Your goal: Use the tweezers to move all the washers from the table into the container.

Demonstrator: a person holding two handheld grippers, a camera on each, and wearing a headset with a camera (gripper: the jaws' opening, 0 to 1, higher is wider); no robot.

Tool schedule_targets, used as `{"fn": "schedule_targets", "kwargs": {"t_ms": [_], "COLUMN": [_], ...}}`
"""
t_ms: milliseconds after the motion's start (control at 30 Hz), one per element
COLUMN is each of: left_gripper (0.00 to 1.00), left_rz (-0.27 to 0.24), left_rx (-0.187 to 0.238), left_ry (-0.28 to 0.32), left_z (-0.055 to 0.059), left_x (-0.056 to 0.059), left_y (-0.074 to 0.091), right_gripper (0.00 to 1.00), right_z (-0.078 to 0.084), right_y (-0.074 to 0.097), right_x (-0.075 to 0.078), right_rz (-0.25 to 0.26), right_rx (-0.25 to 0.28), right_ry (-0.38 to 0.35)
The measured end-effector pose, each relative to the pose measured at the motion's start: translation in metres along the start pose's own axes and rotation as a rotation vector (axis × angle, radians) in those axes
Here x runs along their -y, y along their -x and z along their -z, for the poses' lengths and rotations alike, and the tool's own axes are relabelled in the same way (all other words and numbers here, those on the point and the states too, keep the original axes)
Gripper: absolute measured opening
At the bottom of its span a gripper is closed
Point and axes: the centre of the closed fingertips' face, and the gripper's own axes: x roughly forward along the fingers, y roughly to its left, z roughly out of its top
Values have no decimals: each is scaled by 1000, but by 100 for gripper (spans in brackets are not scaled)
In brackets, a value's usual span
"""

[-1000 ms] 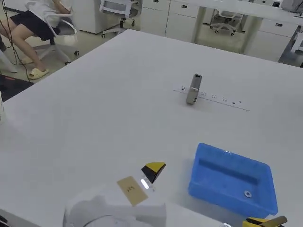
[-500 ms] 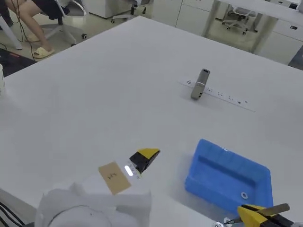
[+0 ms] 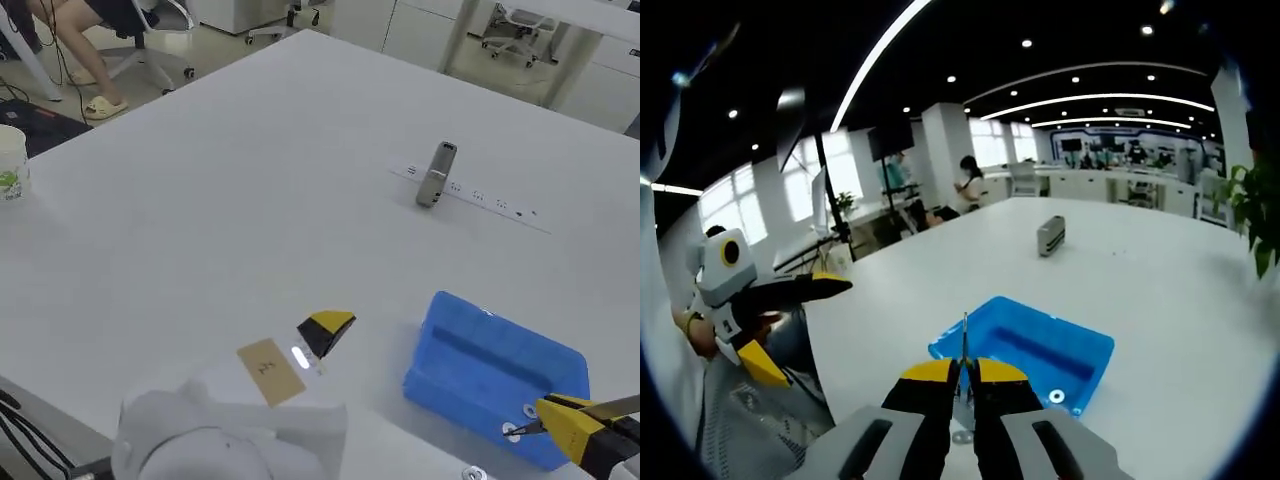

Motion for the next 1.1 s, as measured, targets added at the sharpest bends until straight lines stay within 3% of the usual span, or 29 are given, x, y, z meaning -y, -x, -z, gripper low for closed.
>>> {"fn": "schedule_targets", "kwargs": {"t_ms": [600, 700, 933, 1100], "left_gripper": [87, 87, 87, 87], "left_rz": [-2, -8, 13, 13], "left_rx": [6, 3, 49, 35], "left_ry": [-21, -15, -1, -8], "left_z": [-2, -1, -10, -7], "left_x": [2, 0, 4, 4], "left_y": [2, 2, 3, 3], "right_gripper": [3, 3, 3, 3], "right_z": [-7, -10, -10, -7], "right_y": [7, 5, -5, -12], "right_x": [12, 14, 25, 33], "right_rz": [33, 32, 36, 41], "right_rx": [-7, -4, -21, -36], "right_ry": [32, 36, 44, 34]}}
